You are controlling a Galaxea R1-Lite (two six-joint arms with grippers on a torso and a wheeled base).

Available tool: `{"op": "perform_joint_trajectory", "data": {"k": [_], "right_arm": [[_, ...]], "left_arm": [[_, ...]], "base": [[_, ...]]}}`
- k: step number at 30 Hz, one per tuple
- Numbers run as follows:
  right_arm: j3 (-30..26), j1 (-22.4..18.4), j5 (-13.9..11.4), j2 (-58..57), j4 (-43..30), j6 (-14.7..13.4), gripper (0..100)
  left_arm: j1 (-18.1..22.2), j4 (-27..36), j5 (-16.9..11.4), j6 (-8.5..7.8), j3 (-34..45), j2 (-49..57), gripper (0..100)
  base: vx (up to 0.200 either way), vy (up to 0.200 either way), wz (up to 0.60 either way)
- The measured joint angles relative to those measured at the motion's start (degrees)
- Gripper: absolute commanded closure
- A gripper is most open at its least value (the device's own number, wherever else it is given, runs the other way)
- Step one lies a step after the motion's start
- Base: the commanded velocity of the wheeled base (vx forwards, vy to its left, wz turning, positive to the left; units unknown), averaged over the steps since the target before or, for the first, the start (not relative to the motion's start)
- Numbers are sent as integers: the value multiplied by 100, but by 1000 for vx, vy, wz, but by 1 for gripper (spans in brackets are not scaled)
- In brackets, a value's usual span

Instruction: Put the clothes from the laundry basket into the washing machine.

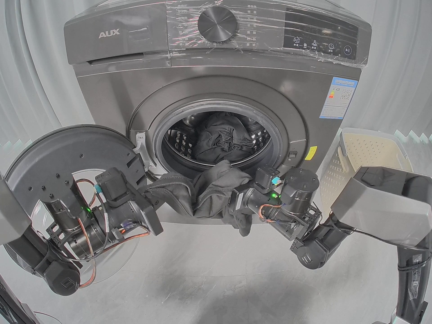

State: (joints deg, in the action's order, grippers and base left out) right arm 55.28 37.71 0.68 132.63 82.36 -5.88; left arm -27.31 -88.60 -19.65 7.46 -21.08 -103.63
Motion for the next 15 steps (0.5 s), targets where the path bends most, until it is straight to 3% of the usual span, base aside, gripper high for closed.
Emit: {"op": "perform_joint_trajectory", "data": {"k": [1, 2, 6, 15], "right_arm": [[-20, 16, 13, -63, 0, -6, 100], [-40, 41, 43, -133, 0, -11, 100], [-83, 124, 104, -304, 2, -20, 100], [-162, 206, 121, -446, 60, -93, 100]], "left_arm": [[-4, 0, -5, -33, 22, -37, 100], [-9, 0, -11, -77, 39, -80, 0], [-13, -5, -33, -221, 99, -245, 0], [-39, -7, -18, -246, 166, -594, 0]], "base": [[0, 0, 0], [0, 0, 0], [0, 0, 0], [0, 0, 0]]}}
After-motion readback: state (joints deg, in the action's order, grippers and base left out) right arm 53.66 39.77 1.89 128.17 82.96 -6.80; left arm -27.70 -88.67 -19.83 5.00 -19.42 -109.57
